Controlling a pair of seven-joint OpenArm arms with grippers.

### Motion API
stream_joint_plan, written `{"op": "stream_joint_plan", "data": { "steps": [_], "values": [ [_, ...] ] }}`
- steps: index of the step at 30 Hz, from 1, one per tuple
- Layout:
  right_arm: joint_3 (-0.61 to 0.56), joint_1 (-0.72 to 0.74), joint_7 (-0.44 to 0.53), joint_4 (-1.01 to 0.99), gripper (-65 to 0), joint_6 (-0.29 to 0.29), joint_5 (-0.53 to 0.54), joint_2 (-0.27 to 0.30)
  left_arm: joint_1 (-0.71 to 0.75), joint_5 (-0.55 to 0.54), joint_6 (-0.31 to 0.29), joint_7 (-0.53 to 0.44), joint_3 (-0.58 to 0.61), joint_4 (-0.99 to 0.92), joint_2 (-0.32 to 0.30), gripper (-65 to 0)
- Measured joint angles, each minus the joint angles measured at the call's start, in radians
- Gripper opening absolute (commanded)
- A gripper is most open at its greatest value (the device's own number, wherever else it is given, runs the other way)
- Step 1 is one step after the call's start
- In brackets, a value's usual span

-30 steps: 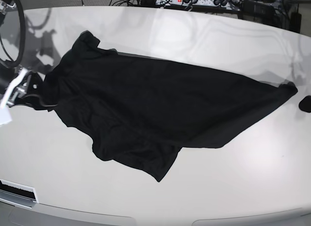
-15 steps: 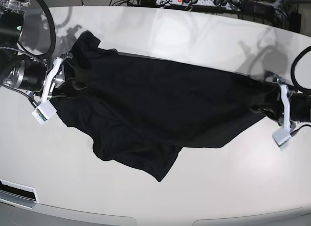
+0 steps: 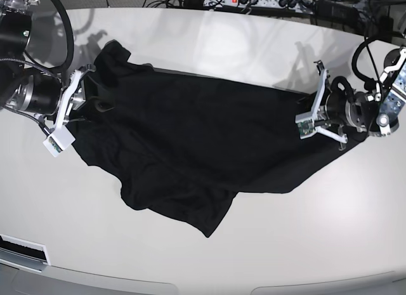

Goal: Layout the t-shirt on the table in an organized manner, then fold the t-shirt properly
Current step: 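Reach both grippers to the t-shirt edges and grasp them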

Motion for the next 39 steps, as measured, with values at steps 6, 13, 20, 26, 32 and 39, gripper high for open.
{"op": "stream_joint_plan", "data": {
  "steps": [6,13,20,26,32,39],
  "values": [
    [0.000,0.002,0.002,0.000,-38.3,0.000,0.000,0.000,0.000,0.134,0.000,-0.168,0.062,-0.131,0.006,-30.3],
    [0.000,0.002,0.004,0.000,-38.3,0.000,0.000,0.000,-0.004,0.145,0.000,-0.203,0.056,-0.213,0.040,-36.4],
    [0.000,0.002,0.004,0.000,-38.3,0.000,0.000,0.000,-0.015,0.238,0.005,-0.308,0.048,-0.283,0.105,-58.1],
    [0.000,0.002,0.005,0.000,-38.3,0.000,0.000,0.000,-0.032,0.218,0.019,-0.032,0.057,-0.164,0.115,-65.0],
    [0.000,0.002,0.005,0.000,-38.3,0.000,0.000,-0.001,-0.034,-0.016,-0.003,0.156,0.061,0.204,-0.021,-65.0],
    [0.000,0.003,0.008,0.000,-38.3,0.000,0.000,0.000,-0.040,-0.128,0.000,0.155,0.060,0.335,-0.157,-65.0]
  ]
}}
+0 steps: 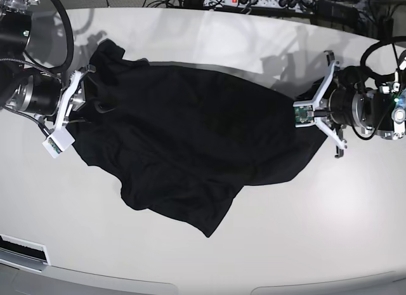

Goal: Layout the t-shirt on the table in an organized manner, then fold the t-shirt properly
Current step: 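Reach both grippers to the t-shirt edges and grasp them, then move both grippers into the t-shirt middle and grasp the fabric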

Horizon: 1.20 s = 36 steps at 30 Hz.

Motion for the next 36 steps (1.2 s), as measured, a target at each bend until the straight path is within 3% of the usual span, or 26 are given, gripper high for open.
{"op": "stream_joint_plan", "data": {
  "steps": [4,9,14,19,23,27,30,36],
  "values": [
    [0.000,0.000,0.000,0.000,-38.3,0.000,0.023,0.000,-0.075,-0.026,-0.003,-0.019,0.003,0.000,-0.045,-65.0],
    [0.000,0.000,-0.001,0.000,-38.3,0.000,0.034,-0.001,-0.185,0.030,0.002,-0.163,0.003,-0.011,-0.051,-65.0],
    [0.000,0.000,-0.015,0.000,-38.3,0.000,0.034,0.000,-0.249,0.197,0.213,-0.192,0.004,-0.016,-0.040,-65.0],
    [0.000,0.000,-0.020,0.000,-38.5,0.000,0.158,-0.025,-0.266,0.269,0.368,-0.193,0.004,-0.016,-0.038,-65.0],
    [-0.066,0.000,-0.027,0.000,-38.5,0.000,0.177,-0.060,-0.265,0.246,0.357,-0.192,0.004,-0.016,-0.037,-65.0],
    [-0.227,0.000,-0.027,0.000,-38.5,0.000,0.159,-0.079,-0.265,0.238,0.264,-0.195,0.004,-0.016,-0.019,-65.0],
    [-0.365,0.002,-0.026,0.000,-38.5,0.000,-0.008,-0.111,-0.265,0.222,0.232,-0.197,0.004,-0.016,-0.007,-65.0],
    [-0.562,0.015,0.249,0.000,-38.4,0.000,-0.351,-0.117,-0.265,0.193,0.233,-0.183,0.004,-0.016,-0.009,-65.0]
  ]
}}
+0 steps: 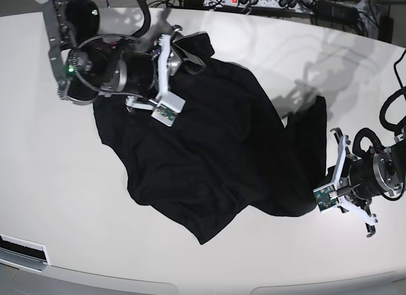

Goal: Layout the t-shirt on the table in an organized manner, then fold the t-shirt properly
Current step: 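Move both grippers into the t-shirt middle and grasp the fabric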

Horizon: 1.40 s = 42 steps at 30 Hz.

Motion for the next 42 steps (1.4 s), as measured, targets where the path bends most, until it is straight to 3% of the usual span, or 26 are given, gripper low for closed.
{"op": "stream_joint_plan", "data": {
  "steps": [3,5,10,13,14,16,19,23,26,31,42],
  "values": [
    [-0.064,0.010,0.114,0.000,-38.5,0.000,-0.111,-0.015,0.000,-0.011,0.000,0.000,0.000,0.000,0.000,-65.0],
    [-0.094,0.010,0.110,0.000,-38.5,-0.001,-0.158,-0.055,0.000,-0.011,0.000,0.000,0.000,0.000,0.000,-65.0],
    [-0.170,0.010,0.117,-0.001,-38.5,0.000,-0.151,-0.177,0.000,-0.010,0.000,0.000,0.000,0.000,0.000,-65.0],
    [-0.190,0.010,0.118,-0.001,-38.5,0.000,-0.289,-0.244,0.003,-0.047,0.001,0.040,0.000,0.000,0.000,-65.0],
    [-0.190,0.010,0.118,0.000,-38.5,-0.027,-0.329,-0.255,0.006,-0.064,0.000,0.053,0.000,-0.003,0.000,-65.0],
    [-0.188,0.015,0.118,-0.001,-38.4,-0.093,-0.377,-0.260,0.035,-0.072,0.000,0.052,-0.001,-0.020,0.000,-65.0],
    [-0.181,0.021,0.161,-0.001,-38.4,-0.099,-0.386,-0.252,0.085,-0.079,-0.004,0.060,-0.001,-0.032,0.000,-65.0],
    [-0.183,0.030,0.211,-0.001,-38.2,-0.120,-0.393,-0.280,0.128,-0.134,-0.070,0.057,-0.001,-0.032,0.024,-65.0],
    [-0.183,0.049,0.215,-0.001,-37.2,-0.146,-0.449,-0.320,0.158,-0.143,-0.071,0.060,-0.001,-0.032,0.045,-65.0],
    [-0.183,0.054,0.265,-0.034,-28.6,-0.159,-0.484,-0.355,0.152,-0.166,-0.070,0.083,-0.001,-0.023,0.068,-65.0],
    [-0.183,0.158,0.327,-0.226,-28.6,-0.190,-0.484,-0.357,0.127,-0.180,-0.070,0.084,-0.001,0.047,0.067,-65.0]
  ]
}}
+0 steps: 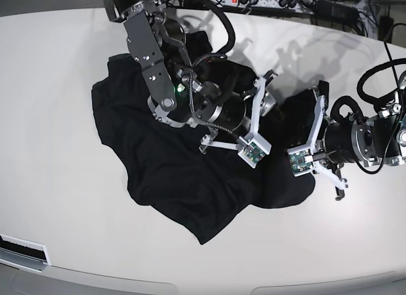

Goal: Layout the t-shirt on the table in an organized manner, then fold the t-shirt properly
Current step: 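Move both grippers into the t-shirt middle and grasp the fabric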

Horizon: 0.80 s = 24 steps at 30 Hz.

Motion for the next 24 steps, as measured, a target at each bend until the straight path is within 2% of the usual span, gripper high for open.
{"op": "stream_joint_plan", "data": {
  "steps": [5,6,7,8,10,11,13,16,18,21,24],
  "values": [
    [0.000,0.021,0.035,-0.014,-29.3,0.020,0.020,-0.003,0.000,-0.048,0.005,0.000,0.000,0.000,0.000,-65.0],
    [0.000,0.021,0.035,-0.014,-31.0,0.020,0.020,-0.003,0.000,-0.061,0.030,0.002,0.000,0.001,0.000,-65.0],
    [0.000,0.019,0.034,-0.014,-35.3,0.019,0.019,-0.003,0.000,-0.069,0.052,0.002,0.000,0.002,0.000,-65.0],
    [0.000,0.019,0.032,-0.015,-42.5,0.011,0.019,-0.003,0.000,-0.073,0.069,0.002,0.000,0.006,0.000,-65.0],
    [0.000,0.020,0.032,-0.018,-62.0,0.004,-0.001,-0.003,0.000,-0.067,0.106,0.002,0.000,0.015,0.000,-58.2],
    [0.000,0.021,0.030,-0.018,-65.0,0.004,-0.027,-0.003,0.000,-0.063,0.110,0.003,-0.003,0.018,0.000,-54.5],
    [0.000,0.024,0.012,-0.018,-65.0,0.019,-0.059,-0.003,0.000,-0.064,0.111,0.003,-0.023,0.019,0.000,-47.1],
    [0.000,0.030,0.013,-0.018,-65.0,0.027,-0.075,-0.003,0.000,-0.064,0.175,0.003,-0.069,0.019,0.001,-37.3],
    [0.000,0.031,0.014,-0.018,-65.0,0.006,-0.106,-0.003,0.000,-0.064,0.221,0.002,-0.105,0.019,0.000,-33.0],
    [0.000,0.029,-0.016,-0.018,-65.0,-0.034,-0.161,-0.003,0.000,-0.065,0.262,0.008,-0.168,0.019,0.000,-32.2],
    [0.000,0.029,-0.024,-0.018,-65.0,-0.058,-0.179,-0.003,0.000,-0.067,0.266,0.049,-0.245,0.019,0.001,-32.2]
  ]
}}
